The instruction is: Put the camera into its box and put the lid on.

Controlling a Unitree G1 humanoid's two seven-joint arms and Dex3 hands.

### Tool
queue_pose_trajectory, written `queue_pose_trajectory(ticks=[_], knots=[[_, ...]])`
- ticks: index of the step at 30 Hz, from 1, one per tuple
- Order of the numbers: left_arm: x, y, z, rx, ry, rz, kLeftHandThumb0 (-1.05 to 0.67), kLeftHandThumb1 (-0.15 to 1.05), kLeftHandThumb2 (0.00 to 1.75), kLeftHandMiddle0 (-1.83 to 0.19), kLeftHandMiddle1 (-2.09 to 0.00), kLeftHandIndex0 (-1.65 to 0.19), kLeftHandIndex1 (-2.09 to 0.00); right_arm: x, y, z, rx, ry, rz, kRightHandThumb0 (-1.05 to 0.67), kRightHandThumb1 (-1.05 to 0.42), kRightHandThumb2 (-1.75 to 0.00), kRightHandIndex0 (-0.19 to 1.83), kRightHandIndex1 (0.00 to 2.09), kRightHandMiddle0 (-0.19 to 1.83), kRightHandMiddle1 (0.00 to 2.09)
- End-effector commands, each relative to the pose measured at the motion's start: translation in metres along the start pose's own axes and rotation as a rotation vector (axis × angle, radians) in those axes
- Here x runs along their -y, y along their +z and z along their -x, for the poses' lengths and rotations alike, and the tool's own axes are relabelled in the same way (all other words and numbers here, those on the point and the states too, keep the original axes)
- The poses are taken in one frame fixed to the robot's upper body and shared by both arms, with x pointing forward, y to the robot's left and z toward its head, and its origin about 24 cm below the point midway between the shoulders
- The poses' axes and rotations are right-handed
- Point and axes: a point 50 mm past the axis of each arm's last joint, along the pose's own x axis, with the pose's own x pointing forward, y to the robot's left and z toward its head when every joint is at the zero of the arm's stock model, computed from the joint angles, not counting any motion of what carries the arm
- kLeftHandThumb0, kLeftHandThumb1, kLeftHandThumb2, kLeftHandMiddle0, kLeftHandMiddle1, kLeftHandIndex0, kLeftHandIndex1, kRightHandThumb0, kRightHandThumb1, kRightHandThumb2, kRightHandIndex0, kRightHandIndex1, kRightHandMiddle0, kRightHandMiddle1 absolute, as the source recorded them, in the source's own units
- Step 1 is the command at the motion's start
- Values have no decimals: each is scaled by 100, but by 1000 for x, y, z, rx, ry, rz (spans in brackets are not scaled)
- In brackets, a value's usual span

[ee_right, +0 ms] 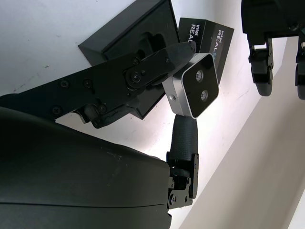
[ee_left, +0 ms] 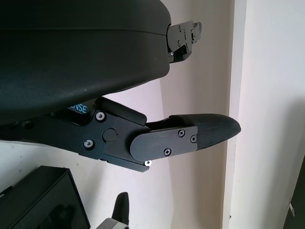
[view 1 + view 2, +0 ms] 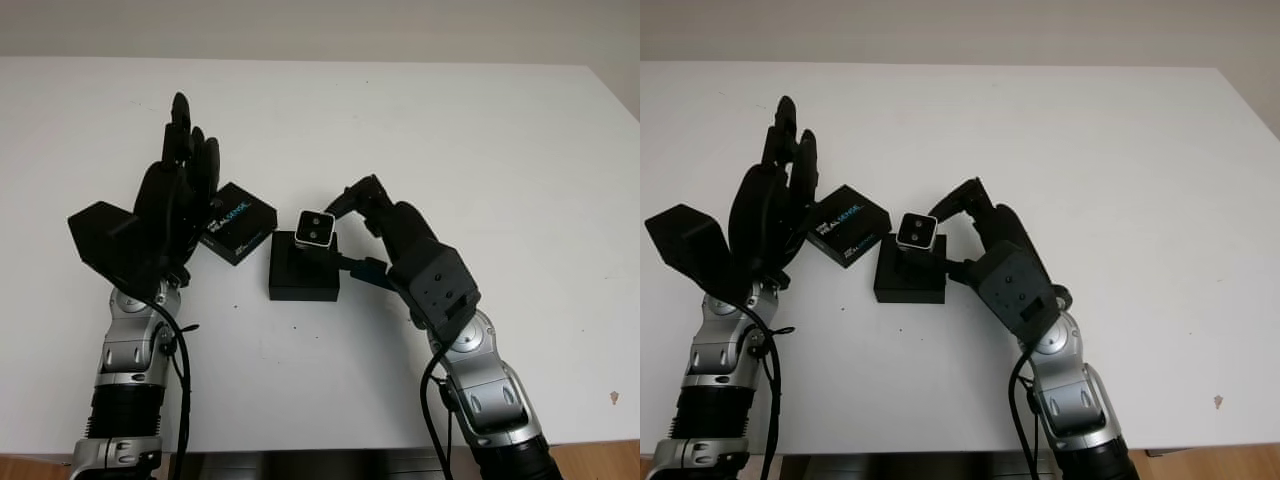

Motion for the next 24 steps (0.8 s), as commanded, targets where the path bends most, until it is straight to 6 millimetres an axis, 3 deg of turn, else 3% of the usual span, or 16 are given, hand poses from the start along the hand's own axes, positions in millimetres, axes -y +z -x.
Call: queue_pose_trajectory(ticks=[1,16,24], knots=[[2,5,-1,17,-3,-9,-70,105,57,19,0,19,0,2,2,-3,34,11,28,-36,-105,-13,19,7,7,202],[1,6,-1,13,4,-7,-70,105,56,19,0,19,0,11,-23,-19,21,101,17,-40,-105,-11,16,5,12,201],[1,5,-1,13,-8,-7,-70,105,56,19,0,19,0,14,-30,-28,0,152,-88,-43,-105,-9,17,6,20,197]])
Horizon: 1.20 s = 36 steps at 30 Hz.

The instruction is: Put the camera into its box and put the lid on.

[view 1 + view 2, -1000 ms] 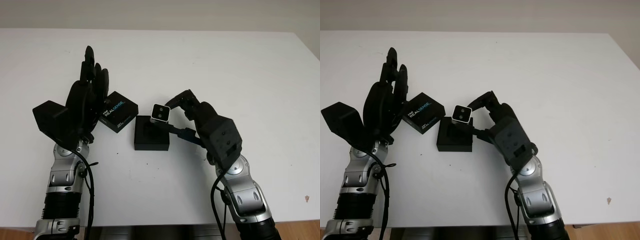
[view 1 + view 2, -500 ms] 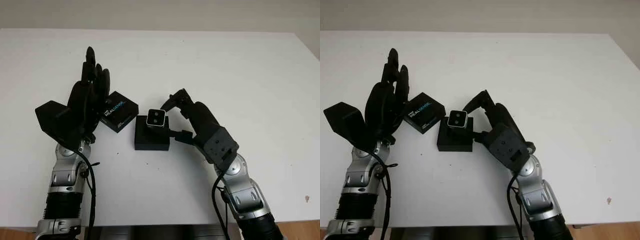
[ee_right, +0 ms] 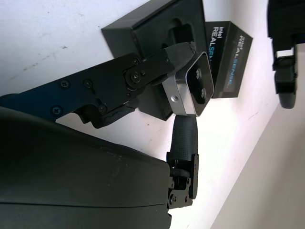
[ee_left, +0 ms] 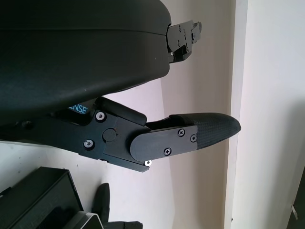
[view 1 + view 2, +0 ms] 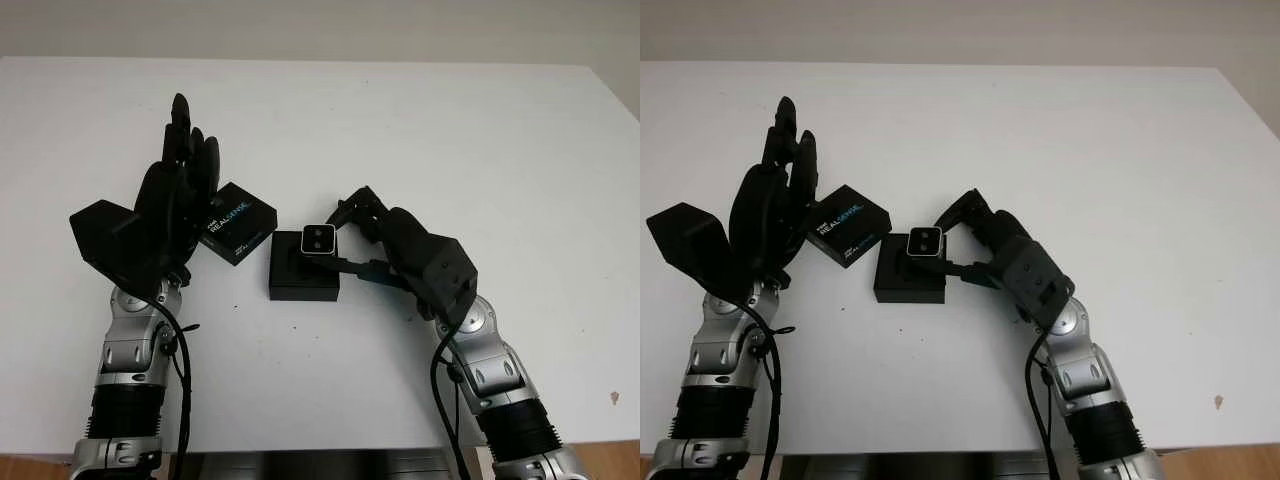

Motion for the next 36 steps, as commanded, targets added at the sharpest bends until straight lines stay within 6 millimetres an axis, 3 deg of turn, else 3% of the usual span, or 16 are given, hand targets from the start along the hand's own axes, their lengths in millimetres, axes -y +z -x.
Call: queue_pose_trajectory(ticks=[1,12,36], knots=[[0,4,0,17,-6,-4,-69,105,57,19,0,19,0,2,4,-4,22,10,-26,-42,-105,-8,17,6,21,195],[0,3,-1,3,-2,-5,-69,105,56,19,0,19,0,0,7,-9,15,82,-151,-43,-104,-6,19,6,29,186],[0,2,-1,-12,-8,-5,-71,105,56,19,0,19,0,-15,5,-11,35,118,-168,-43,-105,-8,17,5,28,190]])
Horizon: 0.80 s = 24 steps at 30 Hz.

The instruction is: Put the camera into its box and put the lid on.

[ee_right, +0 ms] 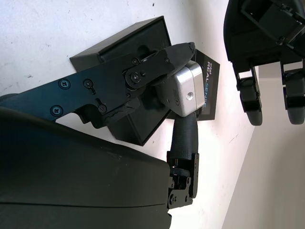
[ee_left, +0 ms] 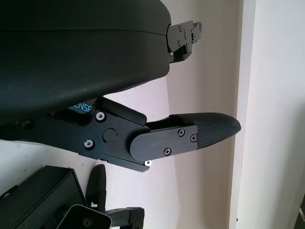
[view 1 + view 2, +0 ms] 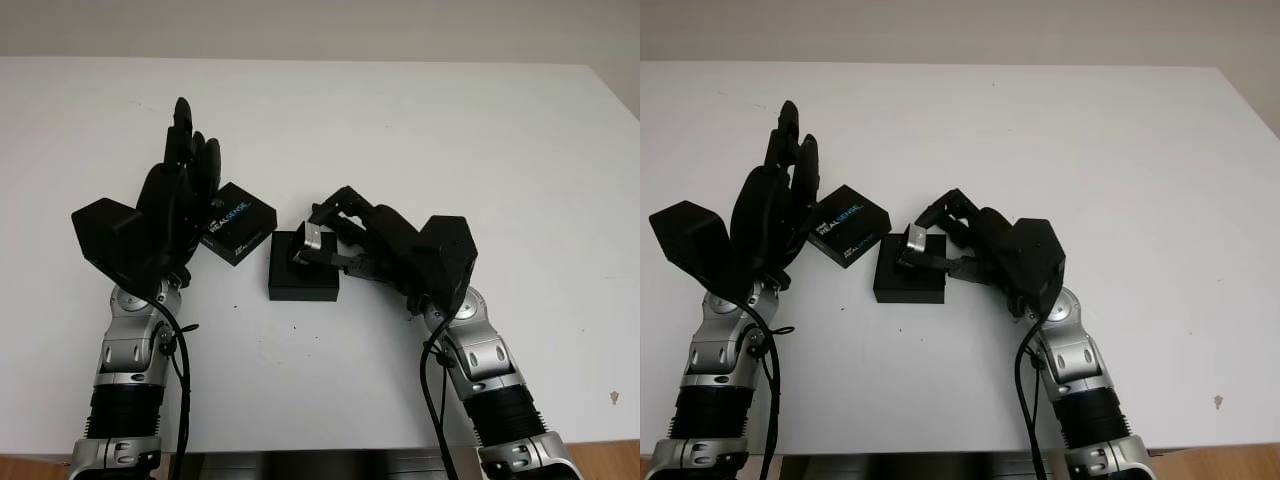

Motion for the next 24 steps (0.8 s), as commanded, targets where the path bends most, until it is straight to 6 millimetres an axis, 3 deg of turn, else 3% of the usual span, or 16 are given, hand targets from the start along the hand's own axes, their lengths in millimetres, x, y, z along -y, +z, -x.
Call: queue_pose_trajectory(ticks=[1,24], knots=[[0,4,-1,17,-4,-6,-71,105,56,19,0,19,0,-2,0,-1,16,6,3,-43,-105,-9,17,5,28,190],[-2,3,-1,15,-12,-12,-70,105,58,19,0,19,0,-18,1,-9,62,-10,-118,-42,-105,-9,16,5,25,193]])
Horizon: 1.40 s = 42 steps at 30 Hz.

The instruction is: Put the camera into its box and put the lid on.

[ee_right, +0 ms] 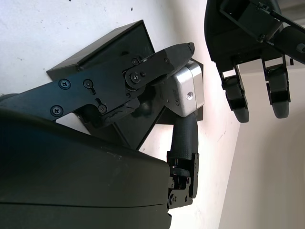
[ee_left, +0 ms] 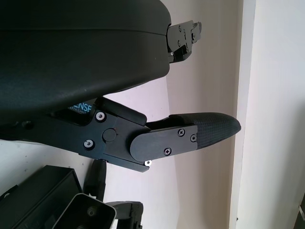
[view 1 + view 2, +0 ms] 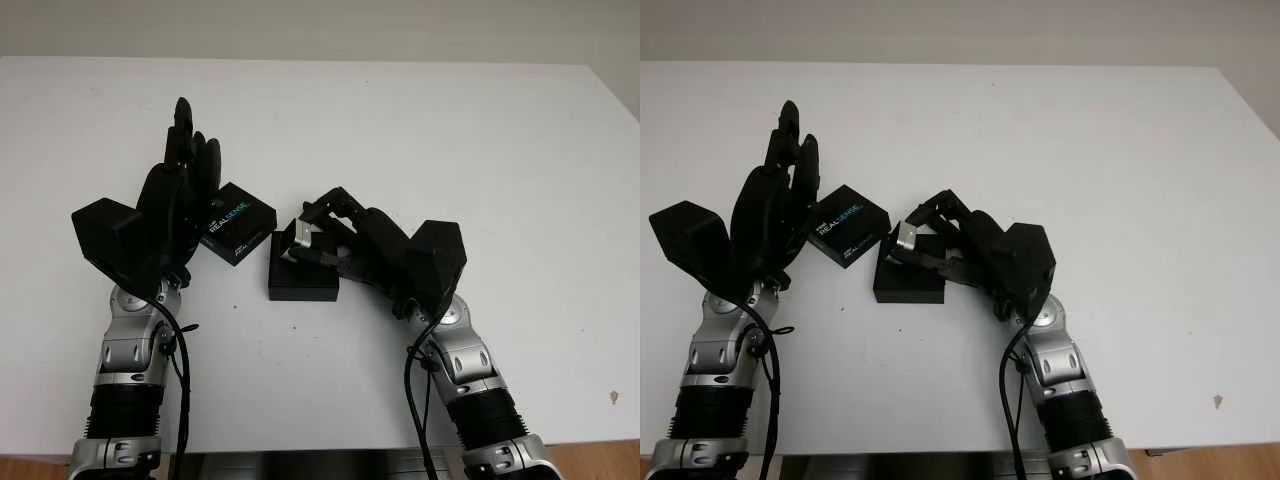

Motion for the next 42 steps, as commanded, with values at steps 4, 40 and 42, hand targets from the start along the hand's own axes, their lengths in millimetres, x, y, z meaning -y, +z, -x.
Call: queue_pose_trajectory(ticks=[4,40,42], knots=[[-1,2,-1,11,-4,-3,-70,105,57,19,0,19,0,-5,4,-3,24,7,-17,-44,-105,-10,15,4,26,194],[-1,3,-2,16,3,-6,-70,105,57,19,0,19,0,-10,-14,3,-40,64,121,-45,-105,-6,14,5,29,197],[-1,3,-2,16,3,-6,-71,105,57,19,0,19,0,-10,-14,3,-42,65,119,-44,-105,-6,14,4,28,196]])
